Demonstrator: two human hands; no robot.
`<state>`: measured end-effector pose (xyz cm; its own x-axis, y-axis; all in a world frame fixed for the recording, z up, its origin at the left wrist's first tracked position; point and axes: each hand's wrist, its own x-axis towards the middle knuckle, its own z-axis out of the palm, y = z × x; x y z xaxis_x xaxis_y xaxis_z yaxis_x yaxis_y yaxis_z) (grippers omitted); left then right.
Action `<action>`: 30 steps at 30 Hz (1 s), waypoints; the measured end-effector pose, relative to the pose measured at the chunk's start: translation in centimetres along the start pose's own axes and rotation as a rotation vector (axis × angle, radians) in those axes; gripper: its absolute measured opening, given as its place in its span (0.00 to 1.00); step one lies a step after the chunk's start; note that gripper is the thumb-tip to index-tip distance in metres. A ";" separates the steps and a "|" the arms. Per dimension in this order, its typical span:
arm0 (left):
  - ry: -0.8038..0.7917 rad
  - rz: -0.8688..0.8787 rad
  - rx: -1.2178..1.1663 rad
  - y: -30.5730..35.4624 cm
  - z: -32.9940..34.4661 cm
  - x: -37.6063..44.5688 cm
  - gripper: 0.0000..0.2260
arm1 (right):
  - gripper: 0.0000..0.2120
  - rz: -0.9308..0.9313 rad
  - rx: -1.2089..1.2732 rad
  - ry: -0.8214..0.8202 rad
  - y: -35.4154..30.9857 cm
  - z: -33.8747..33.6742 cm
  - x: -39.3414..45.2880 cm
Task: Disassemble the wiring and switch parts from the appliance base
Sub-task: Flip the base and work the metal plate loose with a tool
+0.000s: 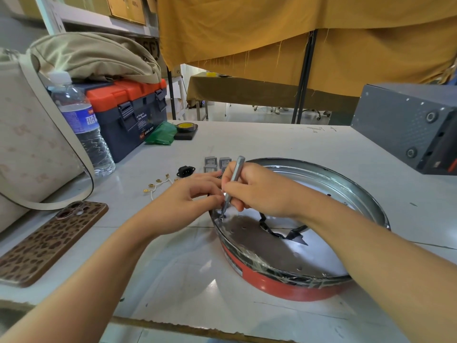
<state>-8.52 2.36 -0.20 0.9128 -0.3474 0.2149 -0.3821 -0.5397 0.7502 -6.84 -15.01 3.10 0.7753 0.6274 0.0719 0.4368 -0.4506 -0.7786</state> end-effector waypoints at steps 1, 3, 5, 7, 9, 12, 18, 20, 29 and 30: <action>0.007 -0.003 0.006 0.0 0.1 0.0 0.08 | 0.08 0.005 0.004 -0.006 0.0 -0.1 0.0; -0.010 -0.008 0.009 -0.1 0.1 0.0 0.08 | 0.08 0.016 0.020 -0.023 -0.1 -0.1 0.0; -0.037 -0.012 0.015 -0.1 -0.1 0.1 0.08 | 0.07 0.012 0.042 -0.031 -0.2 -0.2 0.0; -0.060 -0.011 0.040 -0.1 -0.4 0.1 0.08 | 0.08 -0.010 0.080 -0.021 -0.3 -0.3 -0.1; -0.094 -0.011 0.062 0.0 -0.7 0.2 0.07 | 0.09 -0.023 0.127 -0.007 -0.3 -0.5 -0.2; -0.135 -0.023 0.075 0.2 -1.0 0.4 0.13 | 0.08 -0.024 0.132 0.009 -0.3 -0.6 -0.2; -0.168 -0.043 0.088 0.5 -1.4 0.6 0.14 | 0.10 -0.008 0.084 0.032 -0.4 -0.5 -0.3; -0.179 -0.046 0.115 0.5 -1.5 0.7 0.15 | 0.10 -0.008 0.081 0.029 -0.4 -0.5 -0.3; -0.167 -0.074 0.202 0.7 -1.5 0.5 0.10 | 0.15 -0.076 -0.001 0.070 -0.3 -0.4 -0.4; -0.163 -0.074 0.203 0.8 -1.4 0.5 0.11 | 0.16 -0.079 -0.011 0.072 -0.3 -0.4 -0.3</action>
<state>-8.14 2.89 1.38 0.9100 -0.4117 0.0482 -0.3517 -0.7053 0.6155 -7.06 -15.33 3.52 0.7692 0.6138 0.1776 0.5022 -0.4089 -0.7620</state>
